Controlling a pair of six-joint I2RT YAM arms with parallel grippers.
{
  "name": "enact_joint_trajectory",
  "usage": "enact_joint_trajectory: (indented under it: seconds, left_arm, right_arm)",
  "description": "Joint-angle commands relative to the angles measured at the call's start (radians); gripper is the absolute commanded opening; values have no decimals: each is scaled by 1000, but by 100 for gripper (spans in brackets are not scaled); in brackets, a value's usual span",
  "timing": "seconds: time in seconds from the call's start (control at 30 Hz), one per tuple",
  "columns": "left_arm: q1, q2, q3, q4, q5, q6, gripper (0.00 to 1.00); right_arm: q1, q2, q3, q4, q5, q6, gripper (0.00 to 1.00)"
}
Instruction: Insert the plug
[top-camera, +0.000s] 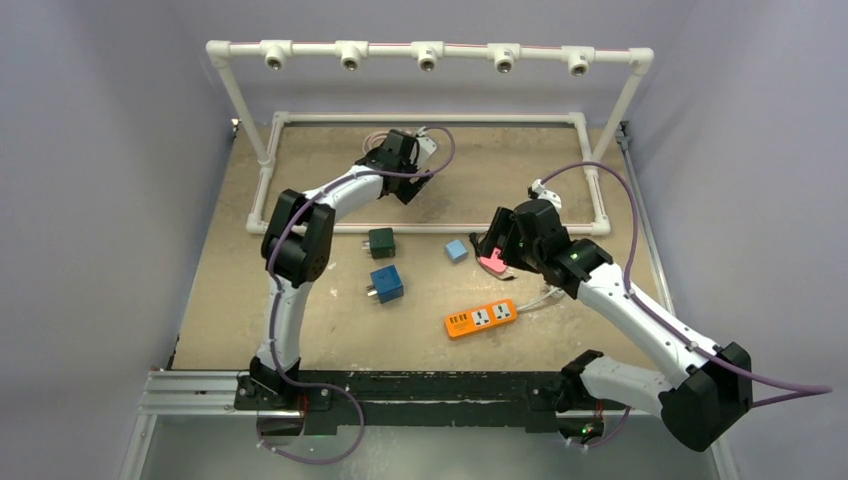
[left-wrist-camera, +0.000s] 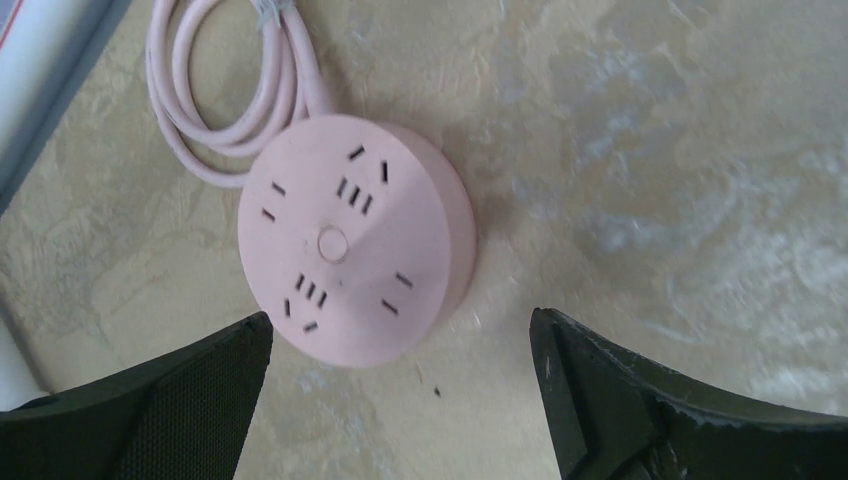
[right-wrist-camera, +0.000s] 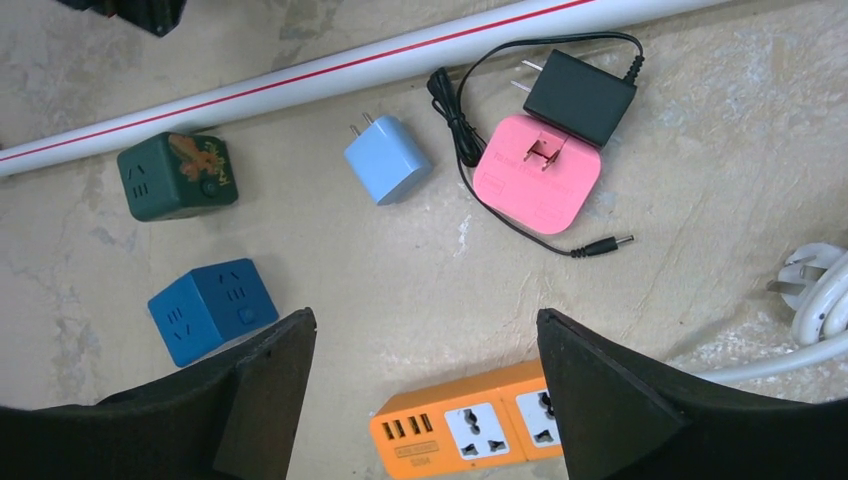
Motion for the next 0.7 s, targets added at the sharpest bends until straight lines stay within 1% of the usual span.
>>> enact_joint_trajectory:
  seconds: [0.0,0.13,0.3,0.47,0.67]
  left_arm:
    - [25,54,125,81,-60,23,99]
    - [41,105,175,70,-32,16,99]
    - [94,175,282,-12,104,-80,99]
    - [120,214,312,3,154,-131,99]
    - [135,283,418,-32,207,-233,99]
  right_arm:
    - [0,-38,-15,69,-6,-28,85]
    - [1,-35,-27,72,-13,-27,89]
    - [1,-31,-41,77,-14,-31,93]
    - [0,-33,-45,76,-7,-45,94]
    - [1,-37,-52,74,-15,-54,94]
